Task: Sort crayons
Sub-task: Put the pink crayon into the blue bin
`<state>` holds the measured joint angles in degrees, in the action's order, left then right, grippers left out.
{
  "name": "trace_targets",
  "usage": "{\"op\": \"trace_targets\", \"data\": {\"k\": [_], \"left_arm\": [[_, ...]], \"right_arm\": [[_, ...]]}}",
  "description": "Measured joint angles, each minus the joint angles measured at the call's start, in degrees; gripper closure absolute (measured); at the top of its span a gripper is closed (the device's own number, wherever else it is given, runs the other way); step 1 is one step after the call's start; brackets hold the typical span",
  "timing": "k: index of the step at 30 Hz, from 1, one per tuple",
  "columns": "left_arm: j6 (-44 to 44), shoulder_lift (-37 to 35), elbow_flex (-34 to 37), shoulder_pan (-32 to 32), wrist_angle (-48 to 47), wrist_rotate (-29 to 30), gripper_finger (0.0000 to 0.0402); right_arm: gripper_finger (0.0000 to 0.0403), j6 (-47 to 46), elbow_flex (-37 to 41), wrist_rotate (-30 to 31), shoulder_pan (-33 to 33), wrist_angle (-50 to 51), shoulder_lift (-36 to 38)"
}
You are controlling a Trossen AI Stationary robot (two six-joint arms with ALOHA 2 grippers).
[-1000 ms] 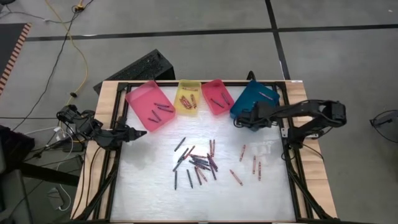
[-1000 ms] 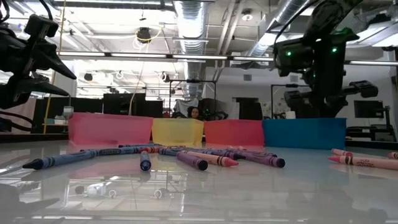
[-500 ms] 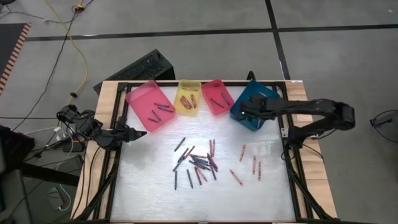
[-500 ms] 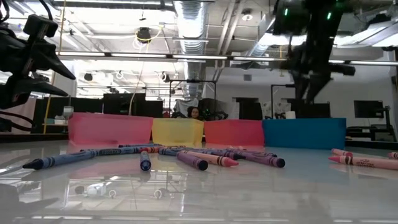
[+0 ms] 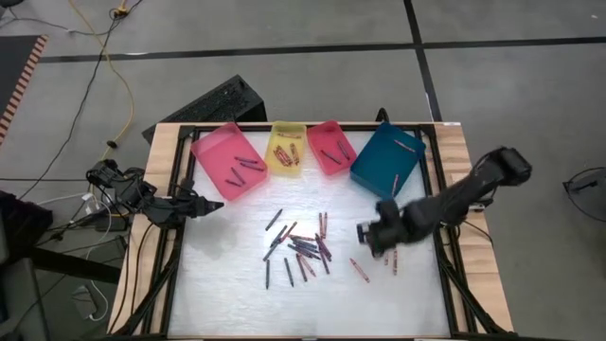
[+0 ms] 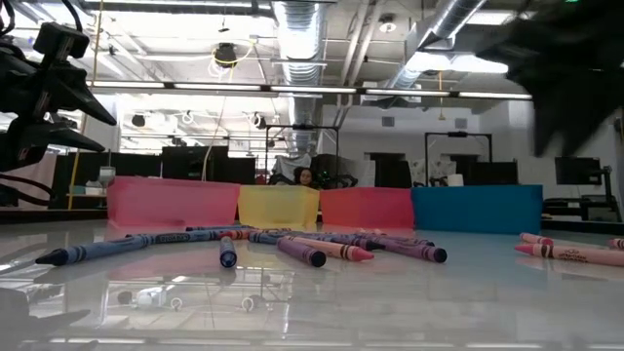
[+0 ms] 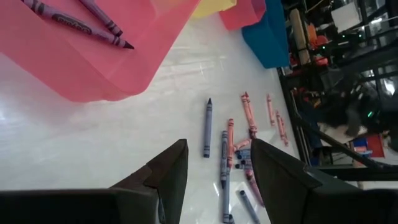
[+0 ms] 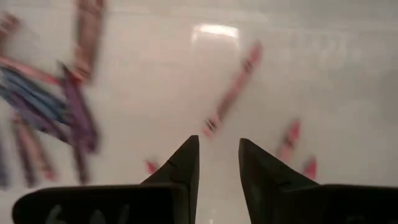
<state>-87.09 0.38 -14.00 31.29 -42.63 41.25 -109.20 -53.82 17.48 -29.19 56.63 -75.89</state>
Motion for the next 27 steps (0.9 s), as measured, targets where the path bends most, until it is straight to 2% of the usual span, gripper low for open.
{"op": "trace_targets", "data": {"k": [3,6,9,11,27], "left_arm": [[-0.32,-0.01,0.0,0.01,0.0,-0.02,0.0236],[-0.49,-0.01,0.0,0.02,0.02,-0.3,0.0236],[-0.52,0.01,0.0,0.0,0.02,-0.31,0.0236],[-0.52,-0.01,0.0,0.02,0.04,-0.31,0.0236],[-0.61,-0.01,0.0,0.0,0.09,-0.39,0.0236]], "right_arm": [[0.0296,-9.82,0.02,-2.36,-5.58,0.1,-4.47],[0.0295,-16.67,0.04,-7.4,-9.49,-0.4,-8.1],[0.0295,-17.46,-0.27,-12.58,-10.98,-2.01,-10.69],[0.0295,-17.89,-0.57,-13.87,-11.31,-2.24,-11.95],[0.0295,-18.01,-0.26,-16.25,-11.25,4.23,-13.45]]}}
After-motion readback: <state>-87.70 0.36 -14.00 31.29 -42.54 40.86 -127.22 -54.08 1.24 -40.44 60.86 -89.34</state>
